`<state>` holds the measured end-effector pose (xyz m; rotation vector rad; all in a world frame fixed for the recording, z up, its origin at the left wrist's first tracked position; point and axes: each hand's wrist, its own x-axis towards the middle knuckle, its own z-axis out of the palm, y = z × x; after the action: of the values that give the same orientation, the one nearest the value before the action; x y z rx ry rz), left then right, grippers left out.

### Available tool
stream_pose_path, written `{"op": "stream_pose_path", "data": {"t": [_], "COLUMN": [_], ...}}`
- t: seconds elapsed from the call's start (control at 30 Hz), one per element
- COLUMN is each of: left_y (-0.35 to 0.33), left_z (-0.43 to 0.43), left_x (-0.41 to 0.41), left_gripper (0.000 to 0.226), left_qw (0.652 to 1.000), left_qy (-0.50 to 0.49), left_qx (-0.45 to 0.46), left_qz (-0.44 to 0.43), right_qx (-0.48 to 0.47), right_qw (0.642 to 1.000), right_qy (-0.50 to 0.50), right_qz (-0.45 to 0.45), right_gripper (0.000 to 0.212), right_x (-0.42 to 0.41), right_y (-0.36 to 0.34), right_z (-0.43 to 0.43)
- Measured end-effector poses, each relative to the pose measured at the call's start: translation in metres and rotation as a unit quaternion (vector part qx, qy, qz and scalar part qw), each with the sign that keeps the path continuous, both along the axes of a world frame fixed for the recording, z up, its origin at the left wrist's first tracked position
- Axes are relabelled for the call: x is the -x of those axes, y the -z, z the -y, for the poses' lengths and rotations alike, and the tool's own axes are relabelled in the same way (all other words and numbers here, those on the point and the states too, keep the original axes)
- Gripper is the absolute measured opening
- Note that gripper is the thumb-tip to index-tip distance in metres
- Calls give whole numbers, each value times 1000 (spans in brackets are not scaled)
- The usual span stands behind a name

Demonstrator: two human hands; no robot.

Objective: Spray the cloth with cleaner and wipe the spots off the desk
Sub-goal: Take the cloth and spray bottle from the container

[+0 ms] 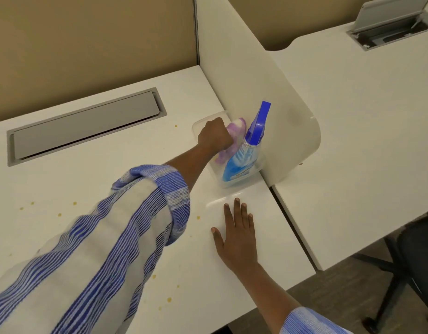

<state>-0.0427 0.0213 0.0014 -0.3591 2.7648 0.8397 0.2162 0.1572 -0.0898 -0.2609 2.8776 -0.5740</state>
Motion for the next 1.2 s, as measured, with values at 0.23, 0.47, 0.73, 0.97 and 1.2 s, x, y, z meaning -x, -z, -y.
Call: {"op": "stream_pose_path", "data": {"t": [0.23, 0.47, 0.73, 0.97, 1.2], "left_y": [-78, -91, -92, -80, -73], "left_z": [50, 124, 181, 221, 260], "left_x": [-73, -196, -324, -421, -483], "left_gripper": [25, 33, 50, 47, 15], "left_qw": [988, 971, 914, 871, 904], "left_qy": [-68, -157, -242, -213, -245], "left_qx": [-110, -177, -321, -436, -349], "left_qz": [-86, -31, 52, 74, 20], "right_qx": [2, 185, 262, 330, 318], "right_qw": [997, 982, 946, 921, 911], "right_qy": [16, 10, -191, -134, -109], "right_qz": [80, 34, 23, 157, 240], "right_gripper": [82, 101, 46, 25, 19], "right_x": [12, -10, -60, -97, -118], "right_y": [-25, -106, -146, -166, -178], "right_z": [2, 53, 138, 178, 198]}}
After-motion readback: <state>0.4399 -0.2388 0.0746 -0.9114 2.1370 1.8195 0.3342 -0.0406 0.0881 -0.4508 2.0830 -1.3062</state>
